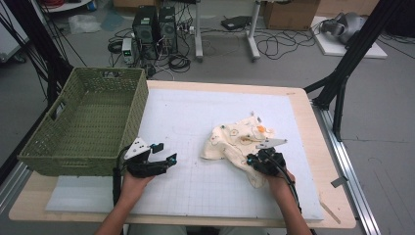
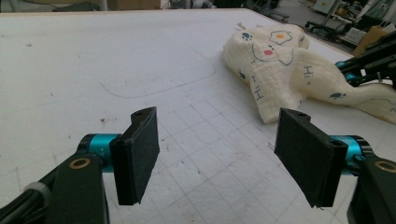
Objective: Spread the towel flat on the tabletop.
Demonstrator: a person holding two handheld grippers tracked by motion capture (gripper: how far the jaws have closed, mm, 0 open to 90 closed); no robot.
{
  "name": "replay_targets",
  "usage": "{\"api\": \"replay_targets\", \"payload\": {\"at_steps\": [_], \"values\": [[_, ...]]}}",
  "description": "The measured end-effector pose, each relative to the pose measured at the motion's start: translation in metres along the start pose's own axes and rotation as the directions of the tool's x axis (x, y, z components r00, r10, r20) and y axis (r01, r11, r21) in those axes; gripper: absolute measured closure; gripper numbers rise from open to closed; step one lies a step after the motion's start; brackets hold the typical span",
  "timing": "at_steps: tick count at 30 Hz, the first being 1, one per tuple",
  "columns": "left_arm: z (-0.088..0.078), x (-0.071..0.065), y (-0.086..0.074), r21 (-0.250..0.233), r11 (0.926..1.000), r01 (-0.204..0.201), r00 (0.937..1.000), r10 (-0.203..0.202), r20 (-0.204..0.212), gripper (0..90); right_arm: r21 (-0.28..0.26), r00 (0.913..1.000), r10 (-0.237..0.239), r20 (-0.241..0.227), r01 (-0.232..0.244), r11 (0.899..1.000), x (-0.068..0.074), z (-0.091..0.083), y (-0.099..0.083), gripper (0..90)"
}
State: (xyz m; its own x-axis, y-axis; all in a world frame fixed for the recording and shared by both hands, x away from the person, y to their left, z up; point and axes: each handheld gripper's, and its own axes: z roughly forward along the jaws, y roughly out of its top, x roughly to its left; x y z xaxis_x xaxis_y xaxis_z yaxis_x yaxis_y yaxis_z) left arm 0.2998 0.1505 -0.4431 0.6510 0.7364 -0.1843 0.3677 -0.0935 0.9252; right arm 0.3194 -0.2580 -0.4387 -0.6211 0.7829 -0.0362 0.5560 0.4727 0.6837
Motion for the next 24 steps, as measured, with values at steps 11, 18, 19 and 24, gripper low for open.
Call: {"api": "replay_targets", "payload": {"at_steps": [11,18,19,24], "values": [[0.003,-0.001,-0.001,0.012,0.9999,-0.002,1.0,0.002,-0.006,30.7,-0.02,0.983,0.085,0.163,-0.082,0.996,-0.027,-0.048,-0.043,81.9],[0.014,-0.007,-0.002,0.033,0.9995,-0.005,0.9997,0.006,-0.022,32.9,-0.15,0.9879,0.095,0.122,-0.076,0.986,-0.025,-0.059,-0.038,58.4],[0.017,-0.007,-0.001,0.037,0.9993,-0.004,0.9997,0.005,-0.023,35.1,-0.167,0.9877,0.092,0.126,-0.071,0.983,-0.025,-0.06,-0.038,56.8],[0.04,-0.013,0.011,0.084,0.9964,0.014,0.9998,-0.012,-0.016,38.7,-0.186,0.9858,0.101,0.134,-0.076,0.98,-0.028,-0.06,-0.038,50.3]]}}
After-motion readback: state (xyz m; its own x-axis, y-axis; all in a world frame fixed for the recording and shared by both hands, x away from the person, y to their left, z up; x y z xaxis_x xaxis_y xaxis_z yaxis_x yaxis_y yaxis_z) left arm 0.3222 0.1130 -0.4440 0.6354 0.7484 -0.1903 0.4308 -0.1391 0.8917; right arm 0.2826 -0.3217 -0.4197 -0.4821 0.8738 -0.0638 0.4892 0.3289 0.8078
